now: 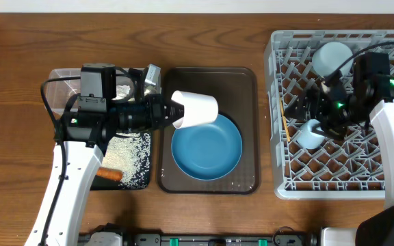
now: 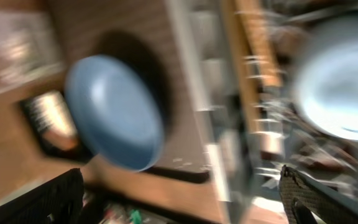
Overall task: Sort waste into correct bins and load items into the dishwasher rack
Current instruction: 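Lift the pink cup with the left gripper and swing it left, then move the right gripper from the rack toward the held pink cup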
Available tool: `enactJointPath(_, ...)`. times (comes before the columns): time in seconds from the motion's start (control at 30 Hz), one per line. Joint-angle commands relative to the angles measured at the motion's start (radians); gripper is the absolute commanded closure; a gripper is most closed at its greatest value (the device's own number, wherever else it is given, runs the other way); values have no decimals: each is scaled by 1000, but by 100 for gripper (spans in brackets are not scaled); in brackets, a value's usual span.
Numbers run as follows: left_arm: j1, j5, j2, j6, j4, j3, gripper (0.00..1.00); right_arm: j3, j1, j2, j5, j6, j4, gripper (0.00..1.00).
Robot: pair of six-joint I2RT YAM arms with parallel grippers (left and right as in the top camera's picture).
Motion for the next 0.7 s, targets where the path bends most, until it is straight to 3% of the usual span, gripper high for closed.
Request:
enactJointPath(0.0, -2, 22, 0, -8, -18, 8, 94, 17, -3, 1, -459, -349, -27, 1)
enactJointPath(0.1, -2, 23, 0, -9, -45, 8, 94, 17, 6, 1, -629, -601, -108, 1)
enactJointPath(0.23, -2, 134, 0, -8, -52, 8, 94, 17, 37, 1, -653, -813, -187, 1)
enactJointPath(0.67, -5, 266, 0, -5, -55, 8, 94, 17, 303, 1, -800, -1191, -241, 1)
